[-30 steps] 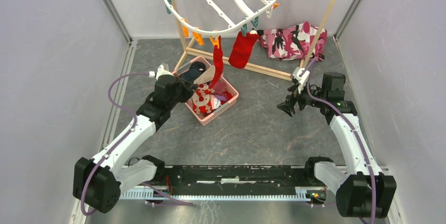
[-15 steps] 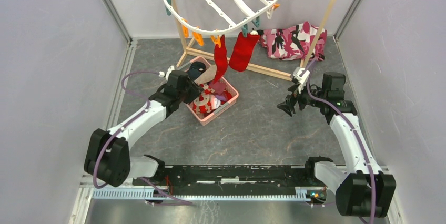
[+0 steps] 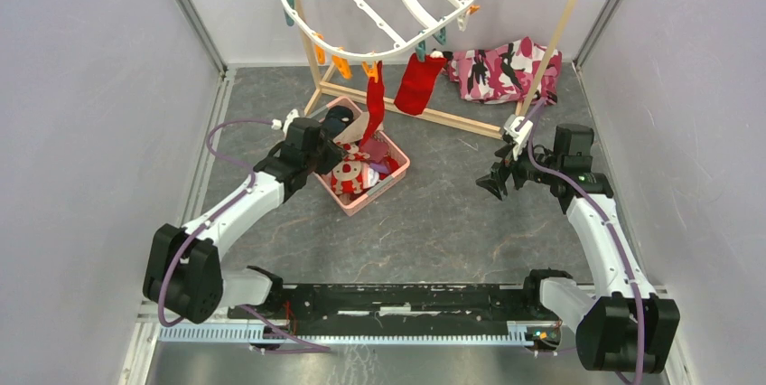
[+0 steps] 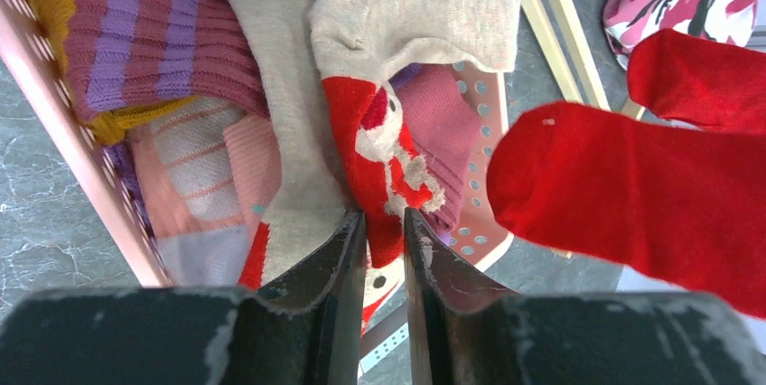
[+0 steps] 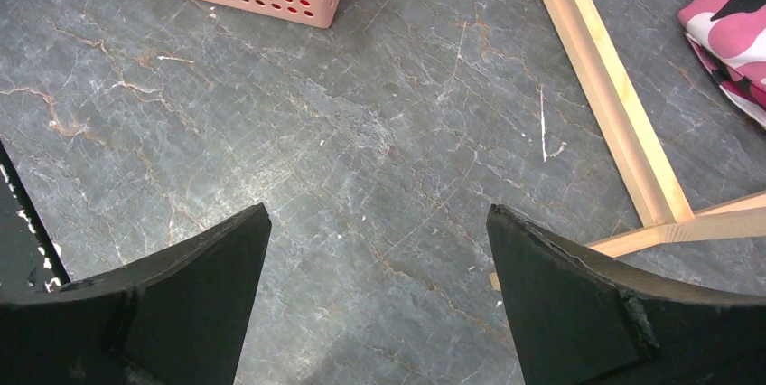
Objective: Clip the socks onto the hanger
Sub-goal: Pick up the sock from the bin.
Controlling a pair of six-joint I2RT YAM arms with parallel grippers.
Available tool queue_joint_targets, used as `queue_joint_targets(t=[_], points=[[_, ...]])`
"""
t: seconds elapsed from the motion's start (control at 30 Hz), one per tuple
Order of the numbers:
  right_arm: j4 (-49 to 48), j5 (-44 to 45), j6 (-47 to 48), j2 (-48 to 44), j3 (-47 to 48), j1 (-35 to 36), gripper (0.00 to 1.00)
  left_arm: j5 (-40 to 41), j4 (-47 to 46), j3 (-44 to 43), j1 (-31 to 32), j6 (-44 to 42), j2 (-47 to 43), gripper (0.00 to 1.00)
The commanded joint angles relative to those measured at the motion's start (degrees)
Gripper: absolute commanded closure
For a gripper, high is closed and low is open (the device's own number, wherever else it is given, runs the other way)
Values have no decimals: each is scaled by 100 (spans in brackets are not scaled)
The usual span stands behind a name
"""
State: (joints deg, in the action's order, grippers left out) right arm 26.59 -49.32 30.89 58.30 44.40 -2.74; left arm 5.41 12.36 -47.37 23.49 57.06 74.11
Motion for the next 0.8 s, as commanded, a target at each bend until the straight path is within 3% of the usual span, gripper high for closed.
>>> queue_joint_targets(t=[0.0, 0.27, 0.43, 0.53, 0.67, 0.77], points=[[-180, -181, -71, 41, -19, -25, 2, -91, -84, -162, -27, 55, -204, 72], [-193, -192, -98, -29, -81, -25, 2, -211, -151, -110, -28, 51, -208, 63], [-202, -201, -110, -31, -50, -24, 2, -227, -268, -56, -23, 111, -76, 63], [-199, -210, -118, -47, -59, -27, 2, -214, -375, -23, -27, 139, 1, 69], [-189, -210, -113, -87, -72, -31, 2, -256, -492, -22, -27, 8, -63, 97], [-174, -210, -92, -102, -68, -38, 2, -159, -414, -30, -26, -162, -379, 98]])
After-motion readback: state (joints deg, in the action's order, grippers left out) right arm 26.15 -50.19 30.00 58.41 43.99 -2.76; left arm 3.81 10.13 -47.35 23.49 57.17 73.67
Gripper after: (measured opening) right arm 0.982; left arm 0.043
